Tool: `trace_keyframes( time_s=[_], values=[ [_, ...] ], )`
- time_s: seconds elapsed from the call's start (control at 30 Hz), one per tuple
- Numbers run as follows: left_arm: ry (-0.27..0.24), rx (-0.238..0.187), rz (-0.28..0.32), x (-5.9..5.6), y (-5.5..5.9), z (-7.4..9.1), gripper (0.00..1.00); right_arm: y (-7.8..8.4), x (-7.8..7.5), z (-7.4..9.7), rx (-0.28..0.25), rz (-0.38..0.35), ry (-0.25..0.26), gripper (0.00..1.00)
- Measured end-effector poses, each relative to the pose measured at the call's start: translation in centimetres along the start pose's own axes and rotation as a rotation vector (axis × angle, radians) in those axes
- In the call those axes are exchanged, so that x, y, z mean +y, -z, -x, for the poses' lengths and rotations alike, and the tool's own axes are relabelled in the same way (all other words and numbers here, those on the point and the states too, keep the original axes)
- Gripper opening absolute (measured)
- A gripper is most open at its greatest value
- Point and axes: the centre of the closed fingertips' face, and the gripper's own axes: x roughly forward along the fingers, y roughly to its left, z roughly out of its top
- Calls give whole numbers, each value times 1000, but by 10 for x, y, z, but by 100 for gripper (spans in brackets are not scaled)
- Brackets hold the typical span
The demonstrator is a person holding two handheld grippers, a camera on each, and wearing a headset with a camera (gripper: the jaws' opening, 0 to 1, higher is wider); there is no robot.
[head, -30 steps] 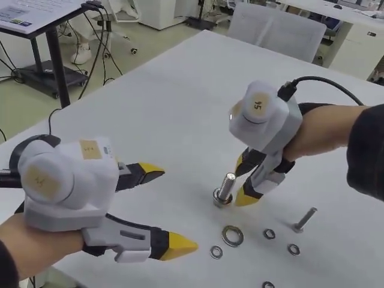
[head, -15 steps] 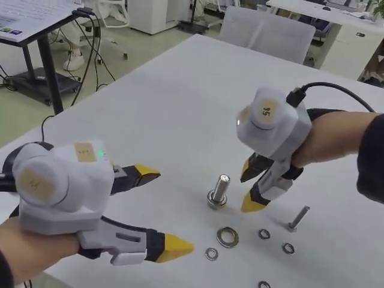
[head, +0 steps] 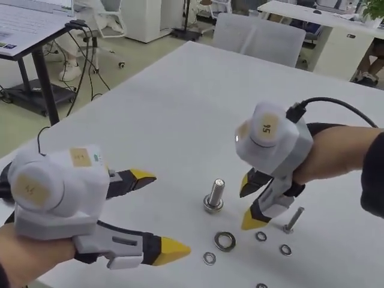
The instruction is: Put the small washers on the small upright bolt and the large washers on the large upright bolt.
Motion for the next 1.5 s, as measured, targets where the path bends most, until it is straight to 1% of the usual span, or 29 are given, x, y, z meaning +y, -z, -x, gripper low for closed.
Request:
trace_keyframes(
  time_s=[0.5,0.67,0.87,1.13,1.5],
  values=[
    [-2,10,-22,0,-5,3,77,-1,23,-7,0,13,-16,39],
    [-6,9,-27,0,-7,4,77,-5,30,-11,-3,23,-22,39],
    [-12,7,-29,0,-8,7,77,-7,33,-17,6,31,-28,39],
    [-21,3,-29,-1,-8,11,77,-11,39,-22,3,34,-39,39],
    [-35,-7,-13,-1,-4,15,76,-13,42,-30,16,47,-51,39]
  ],
)
